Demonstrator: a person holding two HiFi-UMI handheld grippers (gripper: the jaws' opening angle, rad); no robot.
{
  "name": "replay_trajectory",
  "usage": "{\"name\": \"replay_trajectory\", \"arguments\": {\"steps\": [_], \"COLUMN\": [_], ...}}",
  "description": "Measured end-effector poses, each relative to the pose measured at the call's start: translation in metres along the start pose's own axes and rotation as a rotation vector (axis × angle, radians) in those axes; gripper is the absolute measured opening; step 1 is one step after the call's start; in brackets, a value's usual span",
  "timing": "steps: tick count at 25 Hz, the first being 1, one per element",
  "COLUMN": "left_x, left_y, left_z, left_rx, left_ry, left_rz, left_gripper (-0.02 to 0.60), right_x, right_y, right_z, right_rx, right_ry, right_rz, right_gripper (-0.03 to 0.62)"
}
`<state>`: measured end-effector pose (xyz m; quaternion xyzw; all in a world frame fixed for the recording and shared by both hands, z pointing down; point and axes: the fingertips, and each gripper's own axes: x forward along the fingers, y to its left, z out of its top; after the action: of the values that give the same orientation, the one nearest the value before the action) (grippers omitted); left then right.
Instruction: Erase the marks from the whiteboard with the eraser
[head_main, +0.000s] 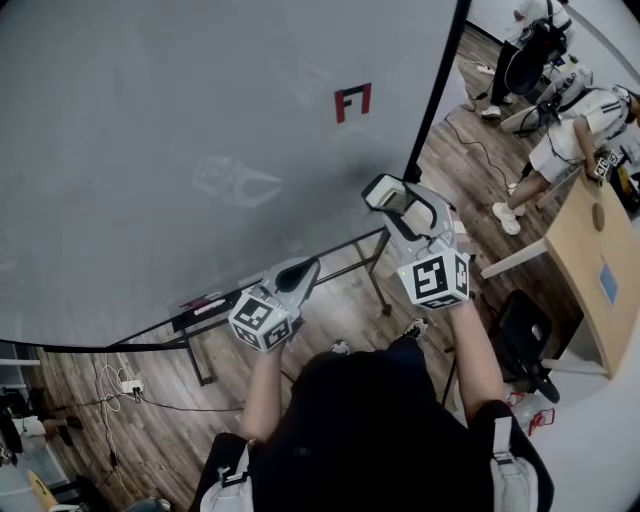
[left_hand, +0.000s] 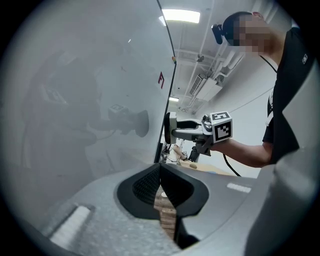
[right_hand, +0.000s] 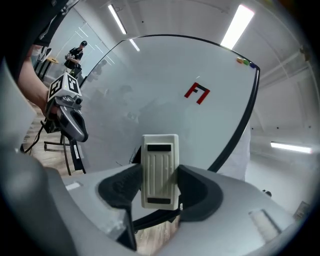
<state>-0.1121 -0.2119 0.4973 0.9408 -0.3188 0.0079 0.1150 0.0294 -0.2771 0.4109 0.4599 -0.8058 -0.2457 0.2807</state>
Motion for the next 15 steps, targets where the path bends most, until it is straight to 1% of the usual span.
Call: {"name": "replay_trajectory", "arguments": {"steps": [4,10,15], "left_x": [-0.014,-0.033,-0.043], "left_y": [-0.011,-0.031,-0.063], "left_z": [-0.005,0.0,0.002], "left_rx": [0.0,-0.014,-0.006], "left_ry": [-0.007,-0.042,-0.03], "left_rz": [0.004,0.068,0.101], "left_gripper": [0.011,0.011,0.011], "right_x": [-0.015,-0.044,-0.076], "right_y": [0.019,0.051,0.07], "right_z": [0.004,-0.007,-0.024], "right_rx": [0.027,0.168,0.271], "right_ry": [-0.009,-0.055,-0.061], "right_rz": [0.035,0.164,0.233], "right_gripper": [0.229,0.229,0.229]}}
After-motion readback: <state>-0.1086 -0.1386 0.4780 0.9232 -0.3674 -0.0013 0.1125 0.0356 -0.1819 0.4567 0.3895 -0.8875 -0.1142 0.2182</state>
